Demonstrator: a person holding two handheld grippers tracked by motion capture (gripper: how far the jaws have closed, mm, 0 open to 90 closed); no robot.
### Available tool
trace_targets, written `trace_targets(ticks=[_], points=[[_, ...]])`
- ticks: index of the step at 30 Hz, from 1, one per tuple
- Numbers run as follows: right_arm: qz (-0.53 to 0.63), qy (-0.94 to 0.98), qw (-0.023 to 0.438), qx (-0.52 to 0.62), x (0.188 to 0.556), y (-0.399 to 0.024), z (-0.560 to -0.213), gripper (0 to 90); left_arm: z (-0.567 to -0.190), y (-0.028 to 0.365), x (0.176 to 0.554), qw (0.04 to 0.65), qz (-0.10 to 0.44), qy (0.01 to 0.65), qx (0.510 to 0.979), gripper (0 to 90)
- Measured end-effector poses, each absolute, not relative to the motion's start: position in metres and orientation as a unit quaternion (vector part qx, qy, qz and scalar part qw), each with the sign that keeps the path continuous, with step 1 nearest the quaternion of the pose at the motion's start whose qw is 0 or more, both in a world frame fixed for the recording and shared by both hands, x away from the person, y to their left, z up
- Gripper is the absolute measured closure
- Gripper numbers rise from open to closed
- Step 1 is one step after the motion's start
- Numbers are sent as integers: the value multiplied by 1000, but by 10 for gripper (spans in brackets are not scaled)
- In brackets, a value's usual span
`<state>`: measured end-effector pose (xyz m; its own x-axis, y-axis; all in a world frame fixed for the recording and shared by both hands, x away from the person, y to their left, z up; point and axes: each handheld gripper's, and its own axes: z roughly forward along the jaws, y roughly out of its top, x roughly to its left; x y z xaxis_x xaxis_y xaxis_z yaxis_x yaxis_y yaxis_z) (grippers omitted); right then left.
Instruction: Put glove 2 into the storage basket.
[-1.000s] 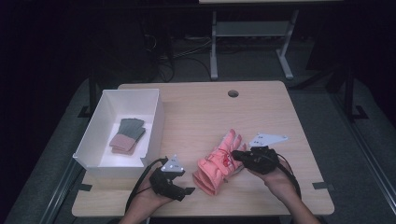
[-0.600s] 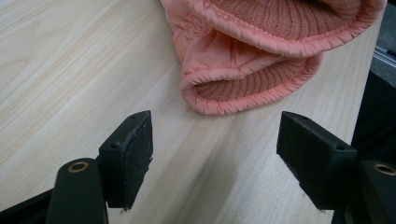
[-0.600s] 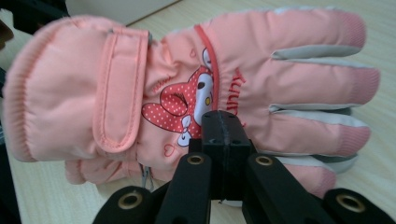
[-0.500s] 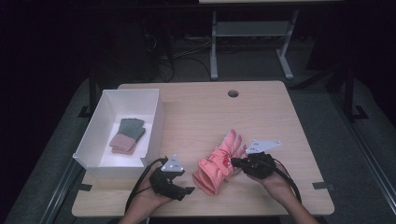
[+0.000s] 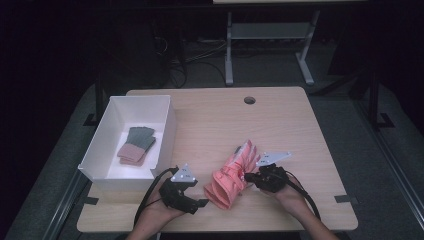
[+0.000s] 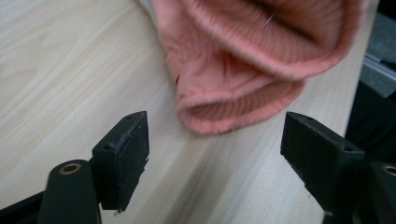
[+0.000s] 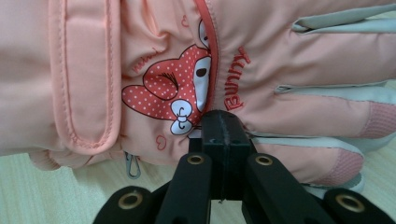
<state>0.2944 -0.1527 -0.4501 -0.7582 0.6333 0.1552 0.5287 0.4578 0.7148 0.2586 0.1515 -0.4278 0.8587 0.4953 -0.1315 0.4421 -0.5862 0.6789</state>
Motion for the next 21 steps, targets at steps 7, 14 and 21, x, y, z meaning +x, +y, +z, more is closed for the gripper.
trace_targets(ticks=[7,14,21], points=[[390,853,67,340,295,-152,-450,900,-409,144,266,390,35,258,883,205],[388,855,70,339,294,-152,-450,900,-394,131,279,404,35,257,877,198],[385,856,71,337,294,-152,-450,900,-380,112,297,425,17,251,870,178]])
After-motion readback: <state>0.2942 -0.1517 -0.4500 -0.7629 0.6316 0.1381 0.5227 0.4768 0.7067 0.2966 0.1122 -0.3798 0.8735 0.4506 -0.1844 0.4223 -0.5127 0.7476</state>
